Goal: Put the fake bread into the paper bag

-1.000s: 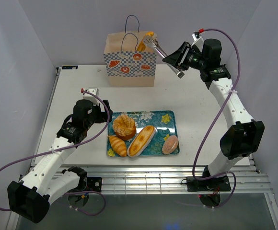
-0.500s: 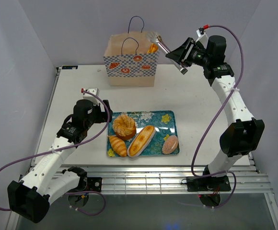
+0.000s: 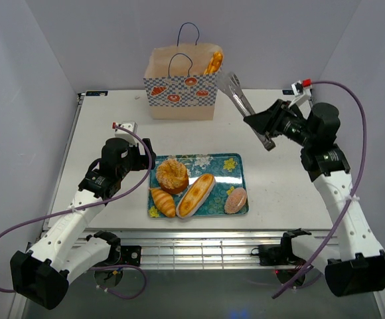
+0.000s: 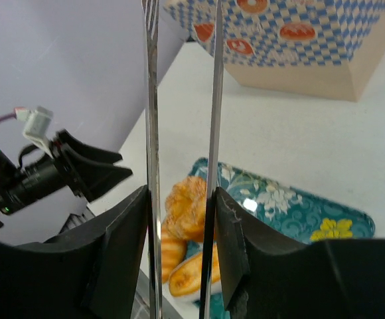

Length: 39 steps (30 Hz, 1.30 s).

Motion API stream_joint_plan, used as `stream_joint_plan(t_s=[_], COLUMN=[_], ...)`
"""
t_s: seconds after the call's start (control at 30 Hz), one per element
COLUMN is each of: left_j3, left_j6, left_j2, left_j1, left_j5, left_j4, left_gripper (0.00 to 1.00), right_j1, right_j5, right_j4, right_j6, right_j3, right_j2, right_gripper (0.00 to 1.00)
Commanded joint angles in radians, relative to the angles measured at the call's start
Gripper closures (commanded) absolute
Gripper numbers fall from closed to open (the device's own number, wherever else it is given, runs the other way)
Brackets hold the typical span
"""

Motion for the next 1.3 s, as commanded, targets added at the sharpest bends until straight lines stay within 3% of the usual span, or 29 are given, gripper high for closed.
stream_joint_plan(t_s=[0.0, 0.07, 0.23, 0.47, 0.57, 0.97, 1.27], left_j3=[0.03, 0.035, 0.035, 0.034, 0.034, 0.035, 0.034], left_j6=[0.016, 0.015, 0.011, 0.011, 0.013, 0.011, 0.011], left_j2=[-0.023, -0.017, -0.011, -0.009, -0.006, -0.007, -0.004], left_j1=[-0.006, -0.006, -0.006, -0.006, -0.006, -0.006, -0.006], left_j5=[0.008, -0.005, -0.031, -0.048, -0.057, -0.052, -0.046], left_j4=[0.013, 0.008, 0.001, 0.001, -0.003, -0.002, -0.001], left_gripper=[0.02, 0.02, 0.02, 0.02, 0.02, 0.02, 0.02], right_j1=[0.047, 0.094, 0.347, 0.648, 0.69, 0.748, 0.756], right_j5=[0.078, 0.147, 0.308, 0.496, 0.579, 0.678, 0.635], right_j4=[-0.023, -0.063, -0.09, -0.085, -0.102, -0.083, -0.005], right_j6=[-0.098, -0.156, -0.175, -0.155, -0.15, -0.106, -0.119], right_j3=[-0.159, -0.23, -0.475, -0.537, -0.501, -0.451, -0.414], right_j2=[-0.108, -0.181, -0.29, -0.225, -0.206, -0.157, -0.054], right_gripper=[0.52, 0.52, 0.52, 0.51, 0.5, 0.48, 0.47])
